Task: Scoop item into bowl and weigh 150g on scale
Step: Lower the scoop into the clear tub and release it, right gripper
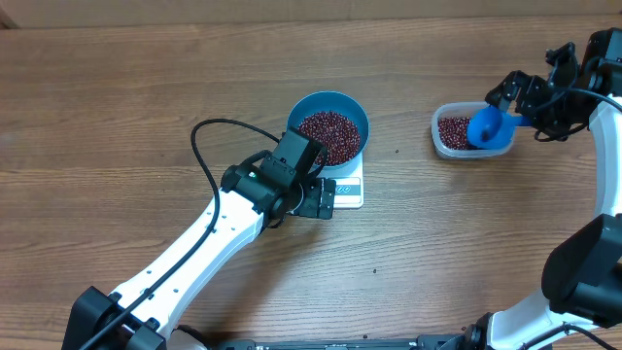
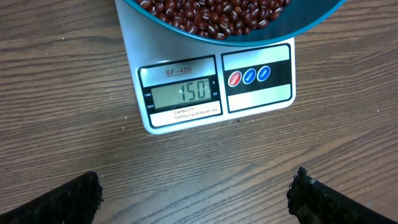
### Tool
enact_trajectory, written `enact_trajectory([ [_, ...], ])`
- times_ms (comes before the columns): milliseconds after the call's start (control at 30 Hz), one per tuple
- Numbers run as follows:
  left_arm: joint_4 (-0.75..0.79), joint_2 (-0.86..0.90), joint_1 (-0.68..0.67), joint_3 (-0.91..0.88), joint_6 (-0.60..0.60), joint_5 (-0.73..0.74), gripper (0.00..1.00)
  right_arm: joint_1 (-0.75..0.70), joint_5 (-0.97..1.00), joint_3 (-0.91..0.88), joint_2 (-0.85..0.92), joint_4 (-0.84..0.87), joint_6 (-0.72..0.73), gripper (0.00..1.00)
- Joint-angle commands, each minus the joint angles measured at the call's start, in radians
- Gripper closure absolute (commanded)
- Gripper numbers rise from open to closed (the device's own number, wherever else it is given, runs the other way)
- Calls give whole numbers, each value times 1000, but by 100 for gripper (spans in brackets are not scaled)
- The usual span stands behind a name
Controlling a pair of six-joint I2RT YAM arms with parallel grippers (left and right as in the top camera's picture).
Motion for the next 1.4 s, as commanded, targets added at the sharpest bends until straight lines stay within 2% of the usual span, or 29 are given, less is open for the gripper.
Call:
enact_trajectory([
  [0,0,10,-1,-5,-10,3,0,1,71,-5,-17,26,2,0],
  [233,0,10,-1,-5,-10,3,0,4,83,-5,-17,16,60,0],
  [333,0,10,-1,-5,-10,3,0,5,244,-5,-17,7,69,0],
  [467,0,10,-1,-5,-10,3,0,5,502,-5,-14,10,185,0],
  [567,0,10,-1,-5,-10,3,0,5,575,-5,-14,17,233,0],
  [900,0,10,-1,-5,-10,3,0,5,414,-5,-14,30,233,0],
  [1100,0,10,-1,-5,-10,3,0,5,409,-5,-14,105,233,0],
  [1367,0,10,-1,-5,-10,3,0,5,409,-5,-14,107,232,0],
])
